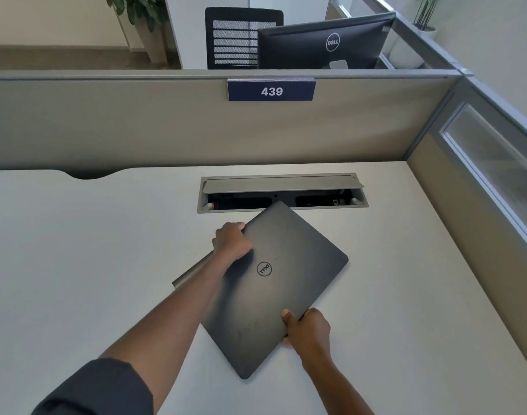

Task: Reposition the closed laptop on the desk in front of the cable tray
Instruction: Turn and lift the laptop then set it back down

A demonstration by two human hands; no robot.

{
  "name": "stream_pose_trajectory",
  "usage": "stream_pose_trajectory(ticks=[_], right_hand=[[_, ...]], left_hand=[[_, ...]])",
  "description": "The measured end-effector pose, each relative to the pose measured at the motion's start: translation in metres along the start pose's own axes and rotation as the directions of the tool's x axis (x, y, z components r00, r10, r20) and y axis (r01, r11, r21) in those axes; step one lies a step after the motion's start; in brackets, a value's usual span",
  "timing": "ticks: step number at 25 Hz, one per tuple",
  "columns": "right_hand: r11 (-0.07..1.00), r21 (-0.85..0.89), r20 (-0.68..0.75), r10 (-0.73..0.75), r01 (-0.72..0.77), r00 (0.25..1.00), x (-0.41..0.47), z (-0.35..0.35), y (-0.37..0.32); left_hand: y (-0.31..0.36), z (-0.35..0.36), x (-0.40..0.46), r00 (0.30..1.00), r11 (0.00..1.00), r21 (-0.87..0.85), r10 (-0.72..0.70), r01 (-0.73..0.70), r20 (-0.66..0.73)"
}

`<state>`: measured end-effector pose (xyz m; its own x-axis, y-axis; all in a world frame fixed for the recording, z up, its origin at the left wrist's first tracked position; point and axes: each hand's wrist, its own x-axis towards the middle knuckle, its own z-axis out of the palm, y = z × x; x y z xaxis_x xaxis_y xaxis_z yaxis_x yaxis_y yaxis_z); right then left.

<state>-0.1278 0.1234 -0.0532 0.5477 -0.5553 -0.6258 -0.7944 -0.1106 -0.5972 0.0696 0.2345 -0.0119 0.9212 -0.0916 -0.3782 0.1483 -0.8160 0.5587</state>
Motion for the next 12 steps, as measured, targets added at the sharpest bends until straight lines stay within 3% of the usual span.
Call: stream_pose_trajectory(ticks=[6, 12], right_hand=[[0.965, 0.248, 0.044, 0.077, -0.085, 0.996, -0.023, 0.024, -0.003], [0.856, 0.474, 0.190, 0.132, -0.209, 0.973, -0.039, 0.053, -0.008]], left_hand=[[0.020, 0.008, 0.023, 0.994, 0.991, 0.103, 0.080, -0.087, 0.077], [0.027, 0.023, 0.041, 0.981, 0.965, 0.199, 0.149, -0.172, 0.123]])
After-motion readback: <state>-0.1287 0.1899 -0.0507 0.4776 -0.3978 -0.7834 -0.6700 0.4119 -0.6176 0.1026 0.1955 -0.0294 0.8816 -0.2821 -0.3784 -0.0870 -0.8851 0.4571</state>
